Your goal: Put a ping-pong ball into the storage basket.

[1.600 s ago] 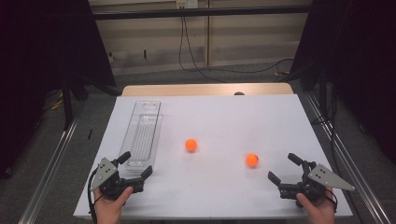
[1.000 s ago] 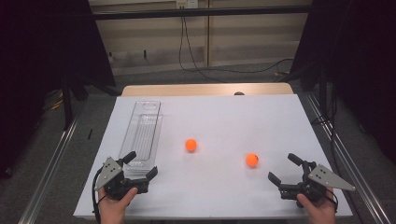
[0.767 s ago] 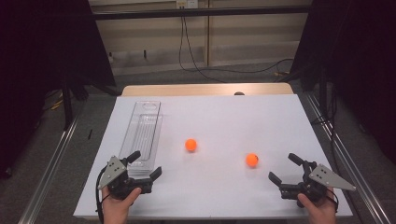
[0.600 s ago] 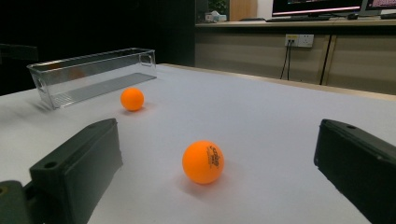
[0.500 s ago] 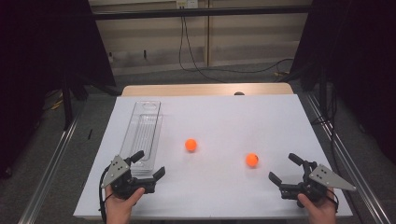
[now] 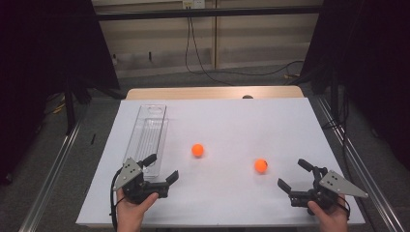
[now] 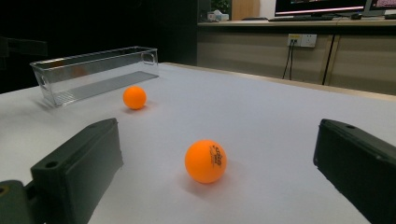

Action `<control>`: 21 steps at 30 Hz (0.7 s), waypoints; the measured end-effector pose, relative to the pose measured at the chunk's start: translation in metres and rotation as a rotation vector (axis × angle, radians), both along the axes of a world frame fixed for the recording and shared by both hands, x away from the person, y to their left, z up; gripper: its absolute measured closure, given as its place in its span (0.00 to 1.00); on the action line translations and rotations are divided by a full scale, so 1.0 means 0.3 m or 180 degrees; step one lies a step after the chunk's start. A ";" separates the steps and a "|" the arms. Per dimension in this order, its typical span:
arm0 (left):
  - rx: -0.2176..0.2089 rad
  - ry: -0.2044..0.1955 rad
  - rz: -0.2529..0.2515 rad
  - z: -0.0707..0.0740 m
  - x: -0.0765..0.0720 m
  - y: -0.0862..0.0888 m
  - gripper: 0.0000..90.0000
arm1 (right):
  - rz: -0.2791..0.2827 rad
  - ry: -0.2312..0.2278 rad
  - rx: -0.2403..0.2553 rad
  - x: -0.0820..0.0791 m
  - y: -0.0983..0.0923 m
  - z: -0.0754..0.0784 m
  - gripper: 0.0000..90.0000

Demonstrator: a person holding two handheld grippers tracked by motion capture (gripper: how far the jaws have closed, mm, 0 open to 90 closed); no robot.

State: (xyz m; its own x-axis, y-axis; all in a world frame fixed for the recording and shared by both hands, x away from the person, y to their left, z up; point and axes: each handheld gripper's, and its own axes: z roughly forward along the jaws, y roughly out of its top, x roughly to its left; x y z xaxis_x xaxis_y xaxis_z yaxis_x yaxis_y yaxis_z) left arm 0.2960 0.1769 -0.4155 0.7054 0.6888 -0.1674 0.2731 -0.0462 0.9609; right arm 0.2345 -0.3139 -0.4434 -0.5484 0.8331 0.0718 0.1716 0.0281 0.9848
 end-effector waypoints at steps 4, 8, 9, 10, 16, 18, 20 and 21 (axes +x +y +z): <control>0.0010 0.0017 -0.0008 0.004 0.006 -0.019 0.02 | -0.0002 0.0003 0.0005 0.001 0.001 -0.001 0.01; 0.0010 0.0040 -0.0026 0.005 0.012 -0.041 0.02 | 0.0013 -0.0002 0.0000 0.000 0.000 0.000 0.01; 0.0025 0.0047 -0.0045 0.004 0.013 -0.046 0.02 | 0.0015 -0.0004 0.0006 0.000 0.000 0.000 0.01; 0.0051 0.0052 -0.0061 0.004 0.014 -0.049 0.02 | 0.0013 -0.0006 0.0002 0.000 0.000 0.000 0.01; 0.0087 0.0065 -0.0123 0.002 0.017 -0.073 0.02 | 0.0004 -0.0001 0.0013 0.001 -0.001 0.000 0.01; 0.0099 0.0063 -0.0145 0.003 0.019 -0.084 0.02 | 0.0005 -0.0001 0.0010 0.002 -0.001 -0.001 0.01; 0.0107 0.0063 -0.0173 0.005 0.020 -0.095 0.02 | 0.0007 -0.0001 0.0009 0.001 0.000 0.000 0.01; 0.0117 0.0061 -0.0184 0.006 0.021 -0.101 0.02 | 0.0008 -0.0006 0.0007 0.001 0.000 0.000 0.01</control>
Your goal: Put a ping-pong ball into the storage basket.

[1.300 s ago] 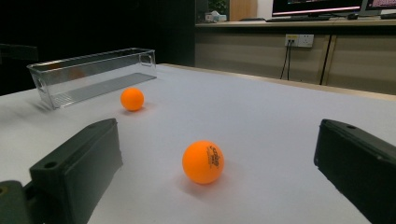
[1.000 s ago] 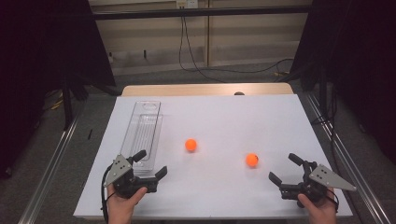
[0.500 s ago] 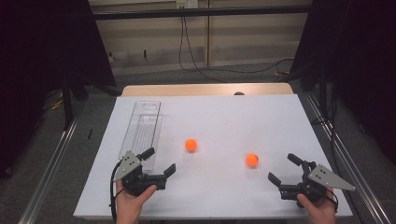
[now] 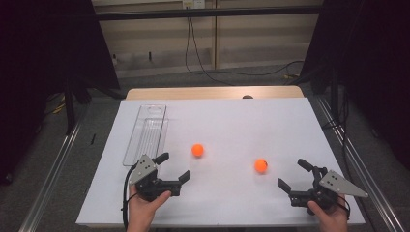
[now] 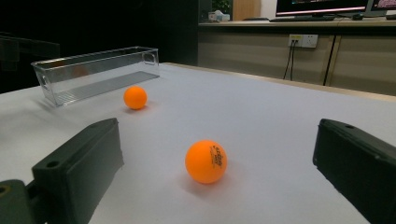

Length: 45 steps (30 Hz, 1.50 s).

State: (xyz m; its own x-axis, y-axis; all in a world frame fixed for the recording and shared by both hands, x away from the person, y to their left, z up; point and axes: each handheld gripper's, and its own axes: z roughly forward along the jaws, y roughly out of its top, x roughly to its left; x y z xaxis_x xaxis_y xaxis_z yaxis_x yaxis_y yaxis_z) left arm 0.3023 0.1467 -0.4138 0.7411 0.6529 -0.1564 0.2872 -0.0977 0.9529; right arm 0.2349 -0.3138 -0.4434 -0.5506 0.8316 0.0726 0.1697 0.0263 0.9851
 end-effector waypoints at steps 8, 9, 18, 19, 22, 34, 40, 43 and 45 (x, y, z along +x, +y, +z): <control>0.0058 0.0028 -0.0089 0.001 0.008 -0.042 0.02 | -0.0006 -0.0003 -0.0012 -0.001 -0.002 0.000 0.01; 0.0058 0.0028 -0.0089 0.001 0.008 -0.042 0.02 | -0.0006 -0.0003 -0.0012 -0.001 -0.002 0.000 0.01; 0.0109 0.0059 -0.0153 -0.004 0.012 -0.079 0.02 | 0.0006 -0.0016 -0.0016 0.000 0.001 0.000 0.01; 0.0133 0.0058 -0.0163 -0.004 0.013 -0.082 0.02 | 0.0006 -0.0013 -0.0011 -0.001 0.001 0.000 0.01; 0.0148 0.0059 -0.0186 -0.003 0.015 -0.094 0.02 | 0.0007 -0.0018 -0.0010 -0.001 0.000 0.000 0.01; 0.0242 0.0102 -0.0279 -0.016 0.022 -0.141 0.02 | 0.0009 -0.0016 -0.0017 -0.001 0.000 0.000 0.01; 0.0275 0.0133 -0.0303 -0.020 0.023 -0.155 0.02 | 0.0008 -0.0011 -0.0018 -0.001 0.001 0.000 0.01; 0.0285 0.0133 -0.0325 -0.022 0.024 -0.164 0.02 | 0.0011 -0.0014 -0.0019 -0.001 0.000 0.001 0.01; 0.0290 0.0139 -0.0331 -0.022 0.025 -0.170 0.02 | 0.0009 -0.0015 -0.0023 -0.001 0.000 0.000 0.01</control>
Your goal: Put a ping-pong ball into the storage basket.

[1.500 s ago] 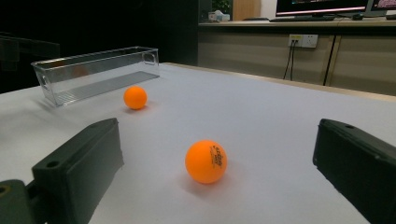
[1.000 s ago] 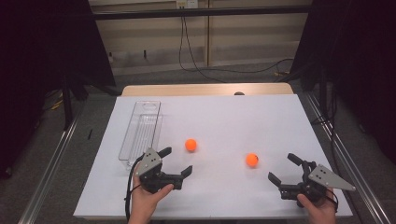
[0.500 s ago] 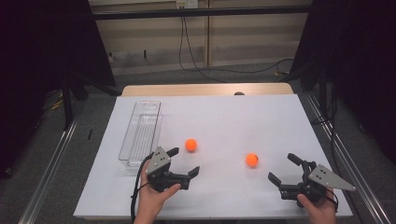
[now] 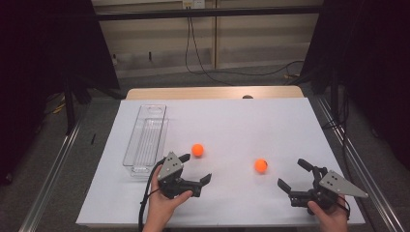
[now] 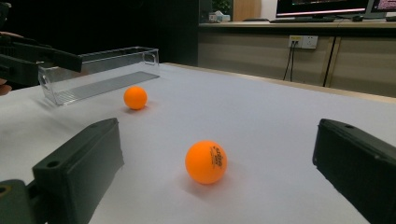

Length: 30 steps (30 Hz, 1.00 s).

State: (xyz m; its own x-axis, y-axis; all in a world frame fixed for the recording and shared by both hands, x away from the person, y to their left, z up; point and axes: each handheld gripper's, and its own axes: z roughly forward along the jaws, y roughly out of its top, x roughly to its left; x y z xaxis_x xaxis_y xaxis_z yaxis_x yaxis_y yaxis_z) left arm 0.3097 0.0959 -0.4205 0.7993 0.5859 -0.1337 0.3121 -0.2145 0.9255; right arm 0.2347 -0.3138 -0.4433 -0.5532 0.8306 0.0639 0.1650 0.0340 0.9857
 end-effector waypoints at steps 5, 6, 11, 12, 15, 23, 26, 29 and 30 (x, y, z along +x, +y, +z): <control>0.0046 -0.0013 -0.0023 -0.002 0.003 -0.009 0.02 | 0.0004 -0.0001 0.0002 0.000 0.000 0.000 0.01; 0.0050 -0.0012 -0.0024 -0.003 0.003 -0.009 0.02 | 0.0003 -0.0002 0.0002 0.000 0.000 0.000 0.01; 0.0063 -0.0003 -0.0040 -0.005 0.003 -0.016 0.02 | 0.0006 0.0005 0.0005 0.000 0.000 0.000 0.01; 0.0059 0.0010 -0.0040 -0.006 0.003 -0.018 0.02 | 0.0006 0.0005 0.0002 0.000 0.000 0.000 0.01; 0.0063 0.0016 -0.0043 -0.007 0.006 -0.024 0.02 | 0.0010 0.0008 -0.0003 0.000 0.001 0.000 0.01; 0.0090 0.0015 -0.0089 -0.008 0.008 -0.047 0.03 | 0.0012 0.0012 0.0007 0.000 0.001 0.000 0.01; 0.0081 0.0035 -0.0108 -0.008 0.011 -0.061 0.03 | 0.0018 0.0014 0.0014 -0.001 0.002 0.000 0.01; 0.0077 0.0033 -0.0124 -0.009 0.013 -0.069 0.02 | 0.0016 0.0007 0.0007 -0.001 0.001 0.001 0.01; 0.0085 0.0037 -0.0122 -0.009 0.013 -0.071 0.03 | 0.0016 0.0007 0.0006 -0.001 0.001 0.000 0.01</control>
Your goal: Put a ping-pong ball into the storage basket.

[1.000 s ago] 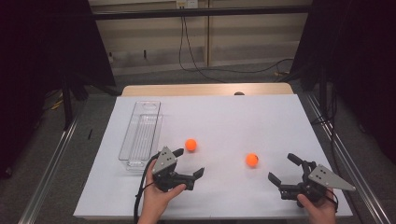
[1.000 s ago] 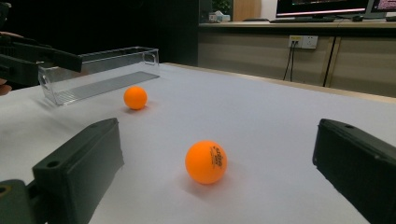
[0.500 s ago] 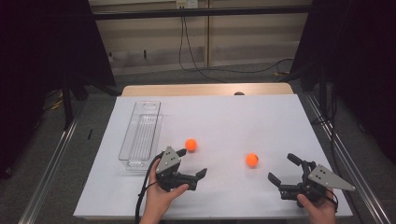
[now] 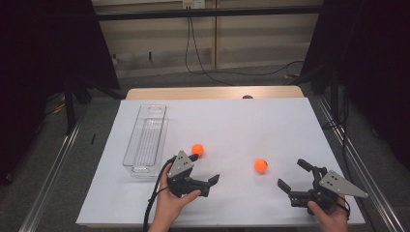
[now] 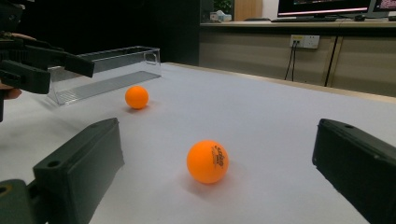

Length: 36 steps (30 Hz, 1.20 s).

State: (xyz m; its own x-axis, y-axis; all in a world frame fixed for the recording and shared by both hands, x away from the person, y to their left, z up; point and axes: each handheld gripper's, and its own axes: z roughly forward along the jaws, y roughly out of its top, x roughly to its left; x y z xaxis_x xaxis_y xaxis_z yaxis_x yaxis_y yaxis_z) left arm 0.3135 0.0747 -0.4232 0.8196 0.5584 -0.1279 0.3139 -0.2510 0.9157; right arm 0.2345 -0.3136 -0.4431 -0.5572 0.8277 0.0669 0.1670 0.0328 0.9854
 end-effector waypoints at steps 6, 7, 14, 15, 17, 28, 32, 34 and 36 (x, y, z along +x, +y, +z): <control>0.0011 0.0005 -0.0013 -0.002 0.004 -0.011 0.03 | 0.0001 -0.0001 -0.0002 0.000 0.000 0.000 0.02; 0.0015 0.0009 -0.0015 -0.002 0.004 -0.012 0.03 | 0.0003 -0.0002 0.0001 0.000 0.000 0.000 0.01; 0.0011 0.0018 -0.0009 -0.003 0.007 -0.019 0.03 | 0.0007 -0.0002 -0.0004 0.000 0.000 0.000 0.02; 0.0006 0.0013 -0.0019 -0.003 0.007 -0.020 0.03 | 0.0007 -0.0002 -0.0005 0.000 0.000 0.000 0.02; 0.0005 0.0012 -0.0026 -0.003 0.008 -0.024 0.03 | 0.0005 -0.0002 -0.0005 0.001 0.000 0.000 0.02; 0.0035 0.0027 -0.0040 -0.003 0.012 -0.040 0.03 | 0.0007 -0.0003 -0.0001 0.000 -0.001 0.000 0.02; 0.0059 0.0033 -0.0058 -0.003 0.014 -0.048 0.03 | 0.0004 -0.0005 0.0000 0.001 -0.001 0.000 0.02; 0.0072 0.0044 -0.0070 -0.003 0.016 -0.054 0.03 | 0.0007 -0.0003 0.0001 0.000 -0.001 0.000 0.02; 0.0047 0.0037 -0.0069 -0.004 0.017 -0.060 0.03 | 0.0007 -0.0003 0.0000 0.000 -0.001 0.001 0.02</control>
State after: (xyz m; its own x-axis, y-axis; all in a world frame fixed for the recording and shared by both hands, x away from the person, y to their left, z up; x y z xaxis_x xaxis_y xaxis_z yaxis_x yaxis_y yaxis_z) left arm 0.3185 0.0568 -0.4245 0.8300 0.5425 -0.1294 0.3189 -0.2713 0.9081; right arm 0.2346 -0.3138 -0.4430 -0.5592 0.8264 0.0664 0.1660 0.0332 0.9856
